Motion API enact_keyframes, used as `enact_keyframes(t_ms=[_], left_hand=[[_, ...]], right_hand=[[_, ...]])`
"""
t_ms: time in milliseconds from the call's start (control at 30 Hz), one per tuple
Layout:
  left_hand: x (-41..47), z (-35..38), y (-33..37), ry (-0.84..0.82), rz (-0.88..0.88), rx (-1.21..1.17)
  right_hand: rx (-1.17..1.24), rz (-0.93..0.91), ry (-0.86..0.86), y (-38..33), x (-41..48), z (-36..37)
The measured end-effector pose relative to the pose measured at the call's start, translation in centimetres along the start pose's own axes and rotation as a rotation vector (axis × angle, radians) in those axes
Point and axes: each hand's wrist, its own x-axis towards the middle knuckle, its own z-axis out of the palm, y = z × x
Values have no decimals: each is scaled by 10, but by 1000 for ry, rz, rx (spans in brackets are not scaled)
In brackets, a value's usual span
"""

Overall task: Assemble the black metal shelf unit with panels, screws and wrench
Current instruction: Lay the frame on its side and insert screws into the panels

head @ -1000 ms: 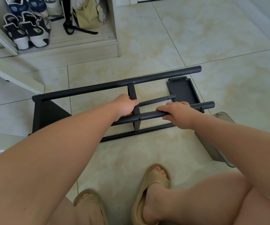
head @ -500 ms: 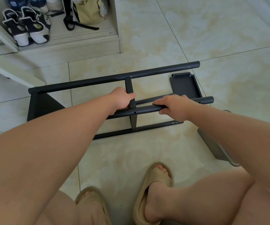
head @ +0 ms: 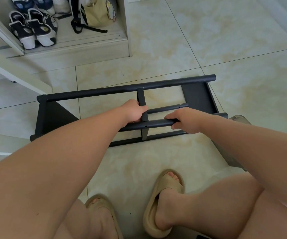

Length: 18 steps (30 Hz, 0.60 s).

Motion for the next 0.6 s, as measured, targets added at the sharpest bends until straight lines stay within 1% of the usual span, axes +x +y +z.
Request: enact_keyframes(t_ms=[167, 300, 433, 600], left_hand=[[0, -6, -3, 40, -5, 38], [2, -28, -10, 80, -31, 40], [3, -43, -18, 133, -29, 24], [4, -41, -16, 179, -7, 118]], right_hand=[[-43, -20, 33, -7, 4, -1], [-104, -55, 92, -24, 20, -2], [-113, -66, 126, -34, 36, -5], [-182, 3, 147, -37, 43, -6]])
